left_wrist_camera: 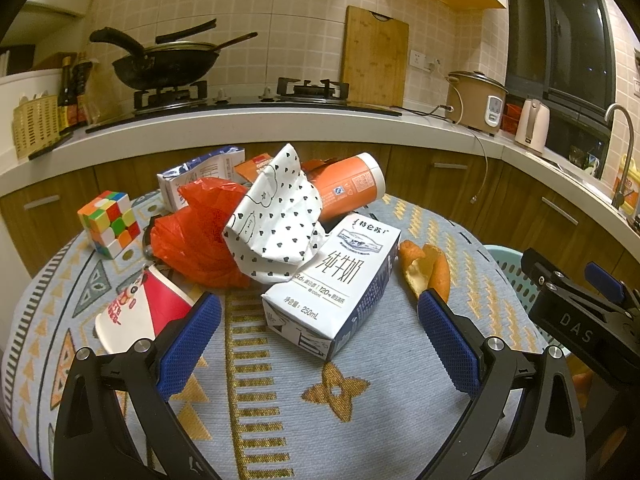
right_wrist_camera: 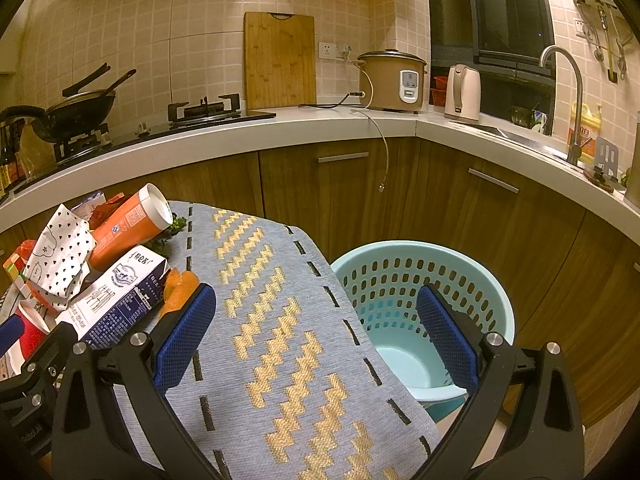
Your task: Collect trash
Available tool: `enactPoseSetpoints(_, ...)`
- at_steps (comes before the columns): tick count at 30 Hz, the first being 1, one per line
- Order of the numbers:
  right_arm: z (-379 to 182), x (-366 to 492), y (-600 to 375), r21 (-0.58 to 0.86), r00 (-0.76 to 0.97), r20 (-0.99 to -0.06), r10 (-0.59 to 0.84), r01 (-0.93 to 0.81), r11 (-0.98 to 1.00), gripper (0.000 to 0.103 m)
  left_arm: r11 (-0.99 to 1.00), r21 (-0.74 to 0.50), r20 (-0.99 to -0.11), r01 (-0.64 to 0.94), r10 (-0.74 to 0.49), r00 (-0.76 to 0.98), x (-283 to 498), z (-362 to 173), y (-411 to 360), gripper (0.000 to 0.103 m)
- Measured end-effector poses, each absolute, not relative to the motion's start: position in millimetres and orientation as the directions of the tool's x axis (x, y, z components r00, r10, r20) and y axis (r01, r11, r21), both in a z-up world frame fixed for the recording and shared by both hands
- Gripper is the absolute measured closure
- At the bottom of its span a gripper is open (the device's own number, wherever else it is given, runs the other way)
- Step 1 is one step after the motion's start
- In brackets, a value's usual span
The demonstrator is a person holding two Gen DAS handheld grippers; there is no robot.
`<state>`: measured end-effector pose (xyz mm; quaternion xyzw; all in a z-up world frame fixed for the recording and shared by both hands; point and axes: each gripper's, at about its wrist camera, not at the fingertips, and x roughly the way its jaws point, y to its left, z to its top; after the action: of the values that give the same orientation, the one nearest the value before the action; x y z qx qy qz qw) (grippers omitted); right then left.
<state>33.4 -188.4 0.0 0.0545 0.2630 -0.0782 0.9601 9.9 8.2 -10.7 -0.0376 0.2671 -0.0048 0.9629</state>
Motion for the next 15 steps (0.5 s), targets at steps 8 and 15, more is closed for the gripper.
enactPoseSetpoints(8, 4.0, 31.1, -176.6, 0.013, 0.864, -0.488, -0.126, 0.152, 0.988, 0.008, 0.99, -0.123, -0.516, -0.069, -0.004, 0.856, -1.3, -5.2, 25.8, 0.008)
enactPoseSetpoints(15, 9.6, 36.9, -156.0, 0.039, 0.84, -0.541, 0.036, -0.018, 0.999, 0.041, 0.973, -0.12, -0.529, -0.198, 0.107, 0.842, -34.5, 9.4, 87.2, 0.008)
